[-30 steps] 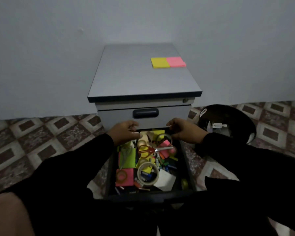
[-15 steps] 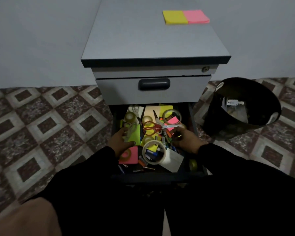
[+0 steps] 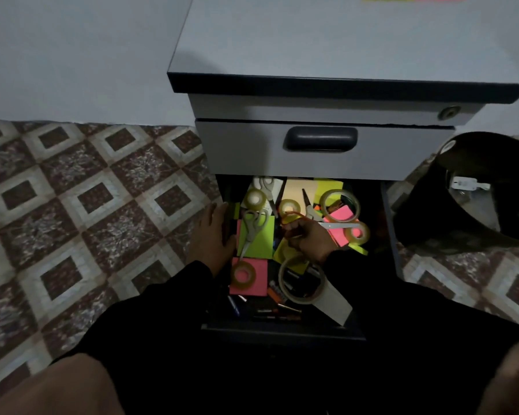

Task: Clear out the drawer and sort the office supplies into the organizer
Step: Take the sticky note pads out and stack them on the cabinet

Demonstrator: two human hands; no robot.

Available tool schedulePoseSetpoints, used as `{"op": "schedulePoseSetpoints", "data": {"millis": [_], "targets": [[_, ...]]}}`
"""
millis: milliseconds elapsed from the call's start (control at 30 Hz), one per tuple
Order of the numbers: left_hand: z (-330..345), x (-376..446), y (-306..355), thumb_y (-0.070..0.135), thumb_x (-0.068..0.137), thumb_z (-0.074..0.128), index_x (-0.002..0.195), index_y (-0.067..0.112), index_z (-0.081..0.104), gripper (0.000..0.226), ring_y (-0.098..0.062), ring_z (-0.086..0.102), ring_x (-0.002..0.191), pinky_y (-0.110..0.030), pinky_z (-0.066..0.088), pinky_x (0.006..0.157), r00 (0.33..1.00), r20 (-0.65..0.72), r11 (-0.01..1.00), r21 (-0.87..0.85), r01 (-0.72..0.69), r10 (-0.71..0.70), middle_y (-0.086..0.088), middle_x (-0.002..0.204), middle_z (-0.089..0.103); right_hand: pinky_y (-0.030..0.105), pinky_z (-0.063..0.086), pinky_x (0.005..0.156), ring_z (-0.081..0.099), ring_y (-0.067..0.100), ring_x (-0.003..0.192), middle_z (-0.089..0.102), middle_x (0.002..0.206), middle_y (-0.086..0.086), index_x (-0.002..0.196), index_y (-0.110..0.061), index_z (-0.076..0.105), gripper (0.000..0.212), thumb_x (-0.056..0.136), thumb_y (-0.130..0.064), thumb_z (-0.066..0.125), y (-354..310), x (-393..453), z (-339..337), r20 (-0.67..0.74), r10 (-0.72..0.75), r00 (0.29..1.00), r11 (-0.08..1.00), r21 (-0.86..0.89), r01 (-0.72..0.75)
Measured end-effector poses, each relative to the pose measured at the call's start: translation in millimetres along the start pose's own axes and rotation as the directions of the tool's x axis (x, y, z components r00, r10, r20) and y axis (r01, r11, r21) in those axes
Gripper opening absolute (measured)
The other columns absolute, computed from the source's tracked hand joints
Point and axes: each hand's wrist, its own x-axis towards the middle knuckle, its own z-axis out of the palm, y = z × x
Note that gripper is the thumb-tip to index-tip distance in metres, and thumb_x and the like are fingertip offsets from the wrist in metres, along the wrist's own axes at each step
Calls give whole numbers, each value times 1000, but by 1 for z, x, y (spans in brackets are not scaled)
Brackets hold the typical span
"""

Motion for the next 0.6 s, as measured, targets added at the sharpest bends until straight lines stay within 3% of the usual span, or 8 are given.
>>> {"op": "schedulePoseSetpoints", "data": {"millis": [67, 133, 333, 433, 600], "targets": [[3, 1, -4, 16, 88, 59, 148, 15, 24, 69, -32, 29, 138, -40, 32, 105, 998, 50, 998, -48, 33, -30, -13, 156, 16, 20, 46, 68, 55, 18, 90, 62, 102, 11, 114, 1, 58, 31, 84, 5, 58, -3, 10, 8, 31, 30, 999, 999, 19, -31], [6, 3, -4, 15, 91, 56, 149, 19, 19, 69, -28, 32, 136, -37, 35, 102, 995, 83, 994, -83, 68, -61, -9, 156, 16, 30, 49, 76, 55, 21, 90, 63, 109, 18, 116, 0, 56, 33, 83, 3, 60, -5, 18, 15, 57, 60, 997, 998, 14, -61], [11, 8, -9, 12, 91, 50, 149, 24, 19, 67, -32, 47, 123, -41, 42, 93, 997, 52, 995, -88, 55, -50, -11, 146, 38, 42, 50, 81, 58, 24, 85, 63, 100, 17, 115, -4, 55, 37, 80, -1, 66, -7, 31, 28, 78, 100, 992, 995, -33, -98], [13, 9, -10, 12, 91, 49, 149, 26, 18, 67, -31, 46, 124, -42, 43, 93, 996, 57, 994, -83, 69, -64, -9, 146, 39, 42, 52, 83, 58, 23, 84, 61, 95, 12, 118, -5, 57, 37, 81, -2, 65, -8, 35, 31, 88, 120, 989, 991, -65, -115], [15, 10, -11, 11, 91, 49, 149, 26, 18, 68, -32, 46, 124, -42, 42, 93, 997, 47, 993, -99, 69, -64, -9, 145, 39, 37, 53, 80, 61, 23, 79, 64, 113, 16, 124, -7, 56, 42, 82, -5, 65, -10, 36, 31, 147, 168, 975, 982, -110, -153]]}}
